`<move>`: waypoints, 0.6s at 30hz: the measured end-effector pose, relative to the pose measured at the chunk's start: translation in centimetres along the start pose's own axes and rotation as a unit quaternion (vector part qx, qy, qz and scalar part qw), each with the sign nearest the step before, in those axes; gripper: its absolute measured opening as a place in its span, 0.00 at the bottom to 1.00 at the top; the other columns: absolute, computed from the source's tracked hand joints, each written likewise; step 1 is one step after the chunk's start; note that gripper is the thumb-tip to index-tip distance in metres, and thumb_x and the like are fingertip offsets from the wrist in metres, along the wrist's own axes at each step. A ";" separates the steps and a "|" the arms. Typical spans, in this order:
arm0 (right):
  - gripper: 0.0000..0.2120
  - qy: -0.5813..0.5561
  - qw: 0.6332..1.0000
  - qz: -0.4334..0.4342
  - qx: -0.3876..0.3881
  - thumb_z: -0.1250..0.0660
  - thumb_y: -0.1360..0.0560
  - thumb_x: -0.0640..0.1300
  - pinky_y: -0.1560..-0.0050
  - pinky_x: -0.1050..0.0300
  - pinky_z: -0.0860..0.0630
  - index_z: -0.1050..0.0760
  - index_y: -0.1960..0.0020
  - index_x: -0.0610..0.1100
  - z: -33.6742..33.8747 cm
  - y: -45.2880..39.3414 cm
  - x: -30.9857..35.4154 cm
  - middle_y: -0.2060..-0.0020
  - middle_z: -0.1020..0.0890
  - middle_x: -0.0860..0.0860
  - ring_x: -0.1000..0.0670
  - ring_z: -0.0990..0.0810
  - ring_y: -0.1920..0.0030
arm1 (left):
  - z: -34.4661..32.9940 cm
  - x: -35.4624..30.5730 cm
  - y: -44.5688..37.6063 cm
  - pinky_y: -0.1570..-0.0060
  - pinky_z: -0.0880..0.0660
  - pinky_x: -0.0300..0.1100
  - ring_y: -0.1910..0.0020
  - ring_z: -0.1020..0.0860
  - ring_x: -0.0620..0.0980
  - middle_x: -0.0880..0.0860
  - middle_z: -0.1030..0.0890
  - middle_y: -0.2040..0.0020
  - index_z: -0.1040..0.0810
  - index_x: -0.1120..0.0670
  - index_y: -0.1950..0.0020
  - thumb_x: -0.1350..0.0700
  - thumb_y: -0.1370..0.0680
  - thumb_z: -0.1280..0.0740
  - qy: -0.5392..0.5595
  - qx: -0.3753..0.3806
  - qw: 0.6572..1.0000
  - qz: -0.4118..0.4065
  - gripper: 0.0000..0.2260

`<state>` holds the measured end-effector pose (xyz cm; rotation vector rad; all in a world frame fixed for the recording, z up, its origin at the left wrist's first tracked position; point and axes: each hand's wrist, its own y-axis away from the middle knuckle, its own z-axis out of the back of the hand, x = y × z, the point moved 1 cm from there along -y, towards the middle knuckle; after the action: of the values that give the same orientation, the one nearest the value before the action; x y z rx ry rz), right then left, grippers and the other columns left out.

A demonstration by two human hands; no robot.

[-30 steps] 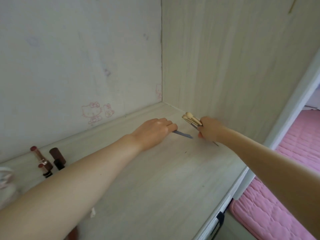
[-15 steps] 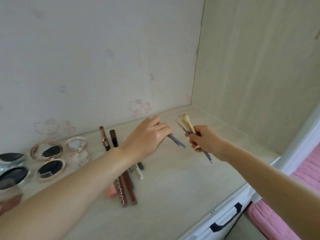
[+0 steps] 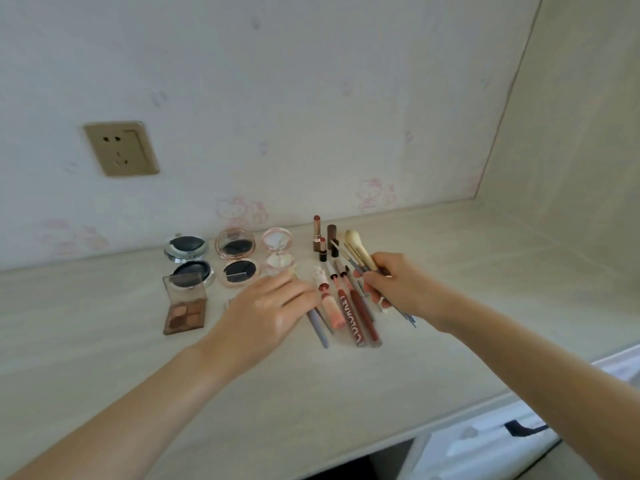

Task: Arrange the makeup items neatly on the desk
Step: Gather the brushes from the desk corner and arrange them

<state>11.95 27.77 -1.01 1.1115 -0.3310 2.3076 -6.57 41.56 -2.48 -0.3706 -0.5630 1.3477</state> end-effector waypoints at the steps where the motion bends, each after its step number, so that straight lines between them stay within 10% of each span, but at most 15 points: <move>1: 0.10 0.013 1.000 0.008 0.002 0.41 0.21 0.40 0.69 0.62 0.26 0.28 0.60 0.46 -0.9 0.1 0.7 0.70 0.23 0.51 0.57 0.26 0.73 | 0.4 0.2 1.1 0.55 0.25 0.46 0.54 0.22 0.53 0.52 0.19 0.51 0.19 0.58 0.48 0.62 0.21 0.35 -0.025 -0.001 1.000 0.001 0.06; 18: 0.08 0.023 0.993 0.043 0.110 0.42 0.20 0.41 0.66 0.62 0.28 0.25 0.53 0.48 -9.1 0.4 6.2 0.61 0.21 0.51 0.54 0.25 0.65 | 5.0 1.1 10.7 0.63 0.25 0.45 0.62 0.24 0.51 0.49 0.23 0.59 0.21 0.53 0.50 0.65 0.28 0.29 -0.046 0.082 0.990 0.109 0.10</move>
<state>2.76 33.77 -1.87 1.1675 -0.1085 2.4878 -17.96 44.33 -4.18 -0.2398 -0.4939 1.6172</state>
